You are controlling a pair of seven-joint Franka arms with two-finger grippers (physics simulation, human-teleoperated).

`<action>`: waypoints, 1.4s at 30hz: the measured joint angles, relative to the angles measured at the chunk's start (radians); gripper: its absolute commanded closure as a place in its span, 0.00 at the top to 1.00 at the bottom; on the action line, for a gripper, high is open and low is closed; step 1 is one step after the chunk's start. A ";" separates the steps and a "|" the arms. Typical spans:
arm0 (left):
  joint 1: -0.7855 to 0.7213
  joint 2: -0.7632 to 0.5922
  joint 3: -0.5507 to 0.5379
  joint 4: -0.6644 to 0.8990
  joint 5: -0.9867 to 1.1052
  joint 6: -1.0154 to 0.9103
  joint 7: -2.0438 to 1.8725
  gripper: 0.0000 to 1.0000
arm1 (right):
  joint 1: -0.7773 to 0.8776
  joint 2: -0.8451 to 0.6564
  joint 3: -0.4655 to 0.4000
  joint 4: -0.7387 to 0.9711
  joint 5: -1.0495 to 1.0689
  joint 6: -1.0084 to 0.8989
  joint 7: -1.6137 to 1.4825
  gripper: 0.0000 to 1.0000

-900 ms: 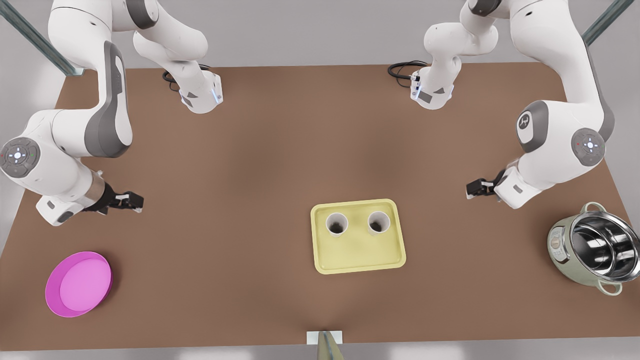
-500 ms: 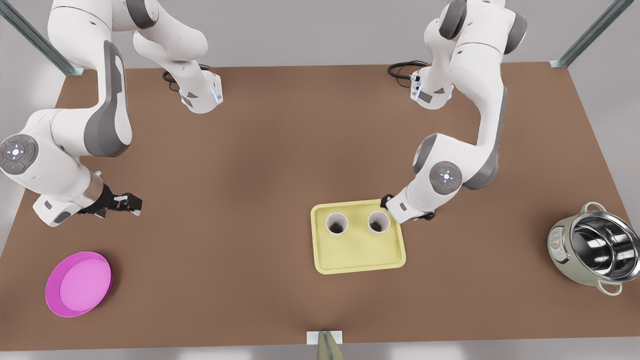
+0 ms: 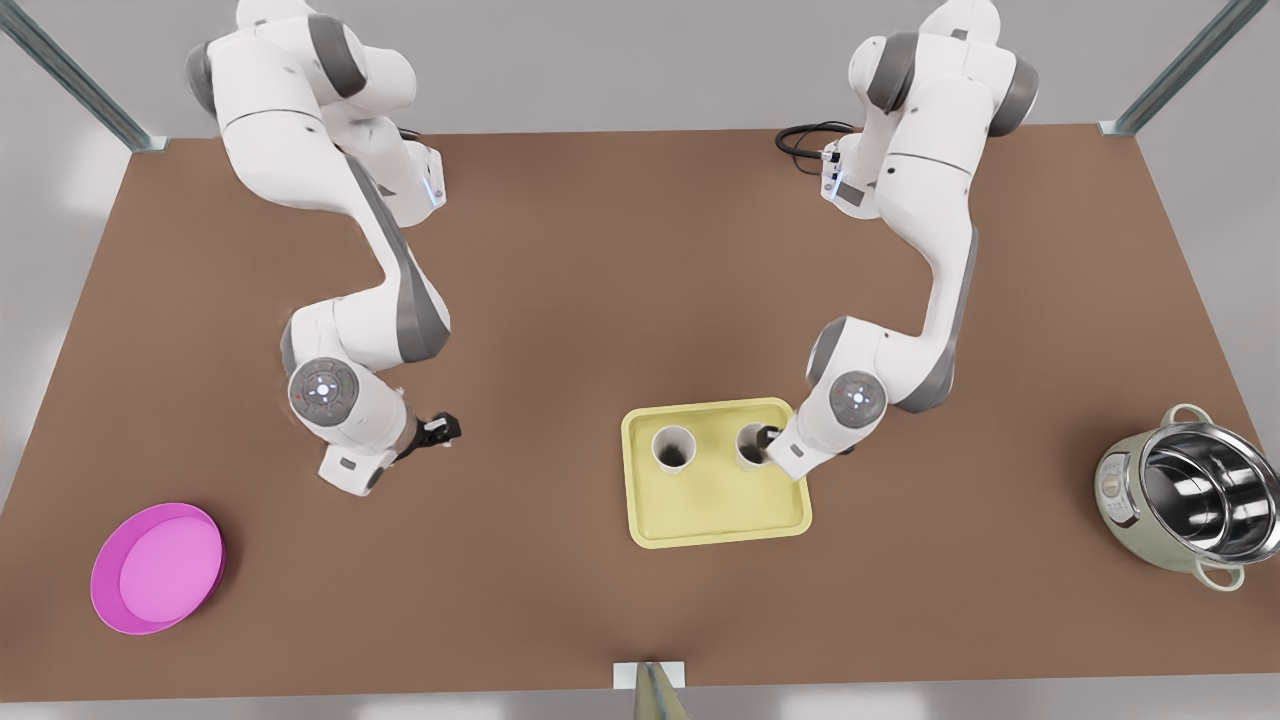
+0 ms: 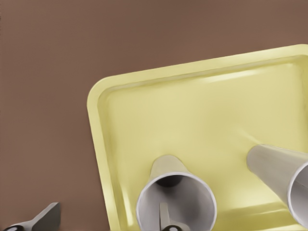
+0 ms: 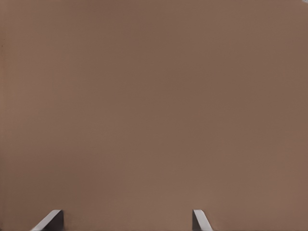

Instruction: Use the left arm to pick up the white IKEA cup from the tray and place it on the middle-left position; use the right arm to pick up the white IKEA cup from the tray and place it on the middle-right position

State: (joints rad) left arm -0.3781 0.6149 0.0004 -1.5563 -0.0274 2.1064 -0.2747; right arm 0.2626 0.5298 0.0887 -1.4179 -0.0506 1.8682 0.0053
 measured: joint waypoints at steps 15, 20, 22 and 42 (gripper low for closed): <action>-0.016 0.078 -0.008 -0.005 -0.009 0.091 -0.077 0.72 | 0.321 0.424 0.065 0.341 0.004 0.308 0.529 1.00; -0.017 0.078 -0.008 0.002 0.002 0.104 -0.107 0.24 | 0.328 0.424 0.062 0.346 0.003 0.358 0.649 1.00; -0.016 0.078 -0.008 0.003 -0.002 0.107 -0.114 0.21 | 0.328 0.425 0.063 0.346 0.002 0.377 0.688 1.00; 0.396 0.095 0.001 0.080 0.009 0.069 0.085 0.21 | 0.363 0.490 0.063 0.329 -0.024 0.430 0.899 0.23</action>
State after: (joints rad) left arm 0.0181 0.7098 0.0018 -1.4766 -0.0181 2.1758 -0.1895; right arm 0.6257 1.0198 0.1521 -1.0885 -0.0748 2.2982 0.9039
